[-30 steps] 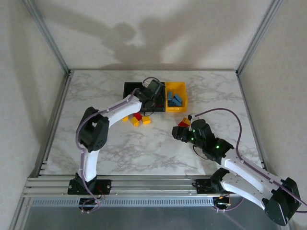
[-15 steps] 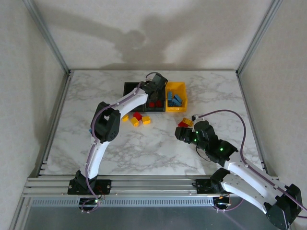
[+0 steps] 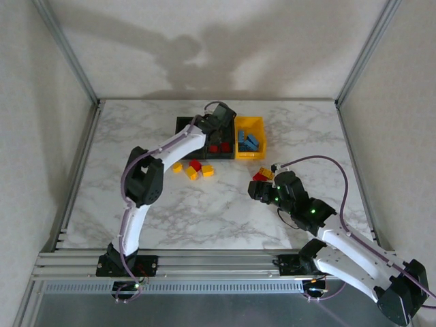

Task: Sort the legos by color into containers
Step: Place the lego in the container, then pick up the lego from the center of the table.

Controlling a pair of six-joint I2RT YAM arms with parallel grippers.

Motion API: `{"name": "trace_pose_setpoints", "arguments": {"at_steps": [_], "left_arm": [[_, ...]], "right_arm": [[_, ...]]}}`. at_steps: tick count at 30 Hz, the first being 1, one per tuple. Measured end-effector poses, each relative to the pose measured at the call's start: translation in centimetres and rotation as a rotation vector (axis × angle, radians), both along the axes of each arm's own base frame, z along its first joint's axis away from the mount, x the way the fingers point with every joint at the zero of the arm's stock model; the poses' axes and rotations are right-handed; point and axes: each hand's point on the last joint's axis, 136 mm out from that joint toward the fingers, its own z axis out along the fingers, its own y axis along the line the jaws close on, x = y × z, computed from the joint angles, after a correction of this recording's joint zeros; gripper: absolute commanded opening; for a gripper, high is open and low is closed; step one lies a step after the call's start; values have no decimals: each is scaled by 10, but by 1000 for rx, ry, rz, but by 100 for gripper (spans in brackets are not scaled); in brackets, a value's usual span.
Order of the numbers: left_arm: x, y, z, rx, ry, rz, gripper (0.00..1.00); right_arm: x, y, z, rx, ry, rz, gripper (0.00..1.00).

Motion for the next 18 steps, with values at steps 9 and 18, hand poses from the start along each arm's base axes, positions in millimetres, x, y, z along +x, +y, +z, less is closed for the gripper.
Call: {"name": "trace_pose_setpoints", "arguments": {"at_steps": [9,18], "left_arm": [[-61,37,55,-50,-69,-10,57],[-117,84,-7,3,44,40,62]], "right_arm": [[4,12,-9,-10,28,38,69],[12,29,-7,2,31,81,68]]}}
